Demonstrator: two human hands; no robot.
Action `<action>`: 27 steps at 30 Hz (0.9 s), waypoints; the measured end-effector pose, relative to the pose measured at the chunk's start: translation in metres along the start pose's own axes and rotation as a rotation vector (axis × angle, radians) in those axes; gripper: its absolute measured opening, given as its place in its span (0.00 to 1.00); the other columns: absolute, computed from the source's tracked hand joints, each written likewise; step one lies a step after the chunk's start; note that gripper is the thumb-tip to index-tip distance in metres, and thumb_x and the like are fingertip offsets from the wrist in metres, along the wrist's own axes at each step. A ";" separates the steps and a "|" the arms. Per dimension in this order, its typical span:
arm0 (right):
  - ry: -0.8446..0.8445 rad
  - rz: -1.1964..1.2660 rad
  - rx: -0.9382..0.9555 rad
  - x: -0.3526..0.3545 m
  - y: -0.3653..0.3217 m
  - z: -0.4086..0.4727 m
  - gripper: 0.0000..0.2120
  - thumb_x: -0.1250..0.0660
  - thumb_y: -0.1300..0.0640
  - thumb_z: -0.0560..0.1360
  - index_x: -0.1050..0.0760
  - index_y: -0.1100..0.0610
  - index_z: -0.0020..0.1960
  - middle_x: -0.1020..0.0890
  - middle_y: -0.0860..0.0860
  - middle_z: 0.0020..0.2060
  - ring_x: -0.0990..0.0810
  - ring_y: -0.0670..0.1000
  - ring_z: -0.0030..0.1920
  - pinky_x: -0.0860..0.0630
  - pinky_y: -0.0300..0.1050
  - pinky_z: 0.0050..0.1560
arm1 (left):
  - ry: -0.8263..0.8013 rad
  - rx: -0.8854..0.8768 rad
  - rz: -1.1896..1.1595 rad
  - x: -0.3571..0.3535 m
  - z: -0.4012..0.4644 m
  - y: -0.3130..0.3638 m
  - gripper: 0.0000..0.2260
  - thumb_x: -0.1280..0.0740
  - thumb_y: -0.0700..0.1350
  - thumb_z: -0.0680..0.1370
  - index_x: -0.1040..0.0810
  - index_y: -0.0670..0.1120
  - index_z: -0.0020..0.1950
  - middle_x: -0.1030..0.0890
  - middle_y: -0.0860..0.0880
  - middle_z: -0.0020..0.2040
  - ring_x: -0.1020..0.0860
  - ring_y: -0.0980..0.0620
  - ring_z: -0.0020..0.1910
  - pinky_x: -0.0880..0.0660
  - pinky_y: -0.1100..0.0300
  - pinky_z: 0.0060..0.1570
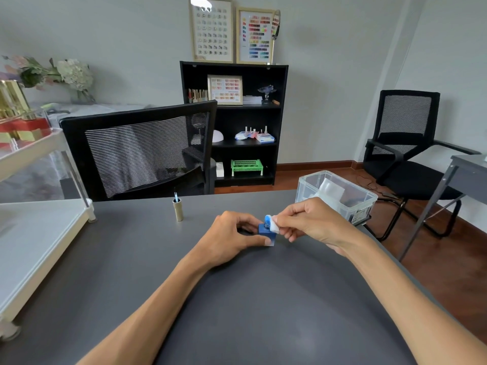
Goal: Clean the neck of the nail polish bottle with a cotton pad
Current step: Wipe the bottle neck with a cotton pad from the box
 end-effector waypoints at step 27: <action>0.053 -0.070 0.061 0.002 -0.002 0.002 0.06 0.27 0.54 0.74 0.14 0.51 0.40 0.14 0.52 0.32 0.17 0.46 0.33 0.20 0.39 0.37 | -0.032 -0.040 0.120 -0.001 0.000 0.003 0.07 0.23 0.55 0.71 0.17 0.61 0.46 0.16 0.56 0.45 0.21 0.63 0.46 0.29 0.76 0.45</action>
Point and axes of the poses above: each hand's wrist, its own z-axis towards the middle knuckle, its own x-axis out of the back of the hand, y = z × x, the point moved 10 cm from there along z, towards the middle knuckle
